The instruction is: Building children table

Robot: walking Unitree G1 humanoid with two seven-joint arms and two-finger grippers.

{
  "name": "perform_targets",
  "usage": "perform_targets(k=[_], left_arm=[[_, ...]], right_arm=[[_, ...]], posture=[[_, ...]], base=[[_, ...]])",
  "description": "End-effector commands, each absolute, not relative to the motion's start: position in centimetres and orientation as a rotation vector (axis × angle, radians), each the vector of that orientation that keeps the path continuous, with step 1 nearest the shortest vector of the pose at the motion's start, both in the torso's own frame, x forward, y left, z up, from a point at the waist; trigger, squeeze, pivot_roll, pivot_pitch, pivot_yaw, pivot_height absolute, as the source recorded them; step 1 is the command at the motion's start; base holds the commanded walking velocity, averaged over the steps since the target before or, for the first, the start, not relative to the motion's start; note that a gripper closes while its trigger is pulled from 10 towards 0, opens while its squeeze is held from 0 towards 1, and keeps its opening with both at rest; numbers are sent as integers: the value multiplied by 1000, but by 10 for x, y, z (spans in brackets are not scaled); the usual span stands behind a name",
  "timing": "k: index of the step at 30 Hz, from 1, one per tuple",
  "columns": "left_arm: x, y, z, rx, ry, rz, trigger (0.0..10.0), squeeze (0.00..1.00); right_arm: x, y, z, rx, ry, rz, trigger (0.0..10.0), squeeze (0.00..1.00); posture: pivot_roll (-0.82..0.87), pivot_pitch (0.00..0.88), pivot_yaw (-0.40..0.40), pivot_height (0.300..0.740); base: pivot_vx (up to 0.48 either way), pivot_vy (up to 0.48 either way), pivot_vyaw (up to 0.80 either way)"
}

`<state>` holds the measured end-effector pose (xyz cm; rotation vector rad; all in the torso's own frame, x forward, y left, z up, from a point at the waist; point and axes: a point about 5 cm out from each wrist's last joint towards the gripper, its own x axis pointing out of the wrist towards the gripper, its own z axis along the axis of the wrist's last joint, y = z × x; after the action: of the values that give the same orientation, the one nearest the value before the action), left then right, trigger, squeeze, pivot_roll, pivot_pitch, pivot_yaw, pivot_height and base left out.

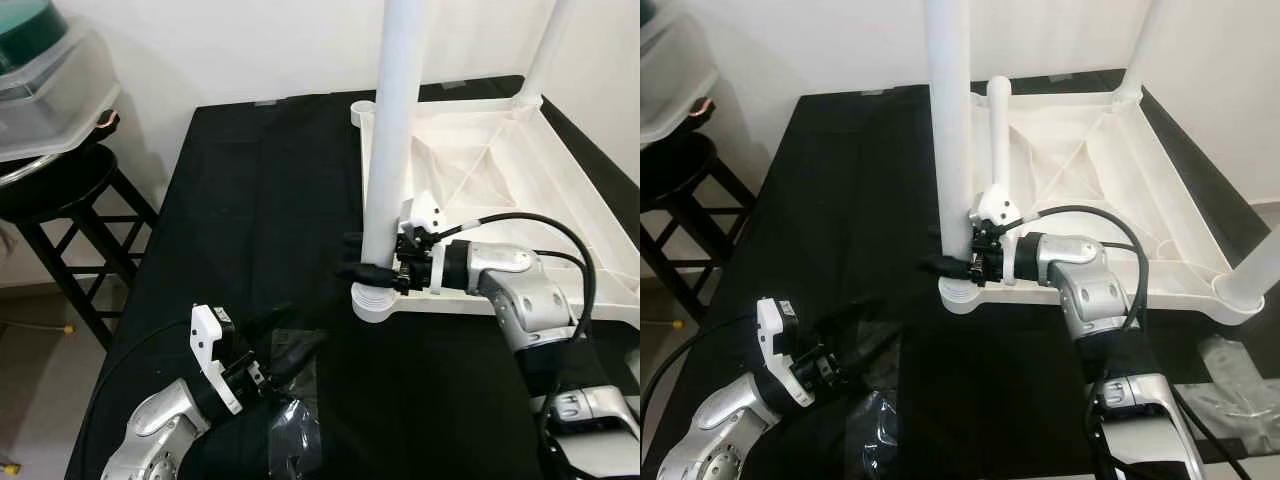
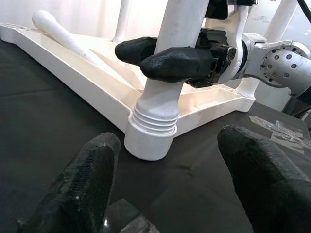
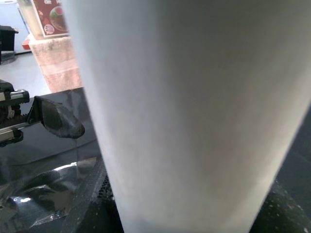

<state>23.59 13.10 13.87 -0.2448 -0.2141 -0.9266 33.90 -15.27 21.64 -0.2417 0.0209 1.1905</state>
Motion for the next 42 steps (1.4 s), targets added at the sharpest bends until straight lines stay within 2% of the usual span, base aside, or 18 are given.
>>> perform_targets(k=[1, 4, 5, 11, 13, 14, 16, 20, 29, 30, 32, 33, 34, 37, 38, 40, 41, 42], left_arm=[[235, 132, 136, -234, -199, -928, 10000, 0], [235, 132, 136, -234, -200, -928, 10000, 0], [235, 133, 137, -233, -201, -926, 10000, 0], [235, 134, 137, -232, -202, -925, 10000, 0], [235, 137, 138, -232, -201, -923, 10000, 0], [235, 138, 138, -232, -200, -923, 10000, 0], [235, 139, 138, -232, -199, -924, 10000, 0], [237, 139, 138, -227, -196, -928, 10000, 0], [238, 141, 137, -221, -196, -920, 10000, 0], [238, 141, 137, -221, -195, -920, 10000, 0], [238, 141, 137, -221, -194, -922, 10000, 0], [238, 141, 137, -221, -192, -924, 10000, 0], [238, 141, 137, -221, -191, -925, 10000, 0], [238, 140, 137, -220, -192, -925, 10000, 0], [238, 140, 137, -220, -192, -925, 10000, 0], [237, 139, 137, -220, -194, -923, 10000, 0], [237, 139, 137, -221, -195, -922, 10000, 0], [237, 139, 137, -221, -195, -922, 10000, 0]], right_arm=[[338, -150, 213, -229, 9, 1215, 0, 0], [342, -155, 213, -230, -10, 1170, 0, 0], [345, -161, 212, -215, -21, 1063, 0, 0], [345, -164, 210, -211, -27, 989, 0, 0], [335, -160, 193, -142, -27, 730, 0, 0], [321, -153, 174, -129, 12, 469, 0, 0], [304, -139, 161, -137, 52, 395, 0, 0], [285, -115, 151, -187, 59, 384, 0, 0], [295, -116, 149, -179, 72, 406, 0, 0], [294, -114, 150, -162, 77, 407, 10000, 0], [293, -112, 154, -117, 67, 431, 10000, 0], [292, -108, 161, -93, 49, 464, 10000, 388], [290, -105, 166, -70, 32, 520, 10000, 1000], [286, -101, 185, -48, -27, 773, 10000, 1000], [286, -101, 185, -48, -27, 773, 10000, 1000], [290, -112, 198, -102, -57, 909, 10000, 1000], [295, -121, 202, -154, -61, 945, 10000, 176], [295, -121, 202, -154, -61, 945, 10000, 176]], posture=[[22, 169, 57, 740], [21, 172, 56, 740], [19, 175, 55, 740], [14, 179, 57, 740], [-1, 185, 63, 740], [-5, 187, 65, 740], [0, 193, 67, 740], [1, 188, 69, 740], [6, 177, 71, 740], [6, 177, 71, 740], [14, 172, 83, 740], [15, 172, 84, 740], [23, 172, 84, 740], [30, 172, 79, 740], [30, 172, 79, 740], [35, 173, 73, 740], [39, 174, 70, 740], [39, 174, 70, 740]], base=[[0, 0, 0], [0, 0, 0], [0, 0, 0], [0, 0, 0], [0, 0, 0], [0, 0, 0], [0, 0, 0], [0, 0, 0], [0, 0, 0], [0, 0, 0], [0, 0, 0], [0, 0, 0], [0, 0, 0], [0, 0, 0], [0, 0, 0], [0, 0, 0], [0, 0, 0], [0, 0, 0]])
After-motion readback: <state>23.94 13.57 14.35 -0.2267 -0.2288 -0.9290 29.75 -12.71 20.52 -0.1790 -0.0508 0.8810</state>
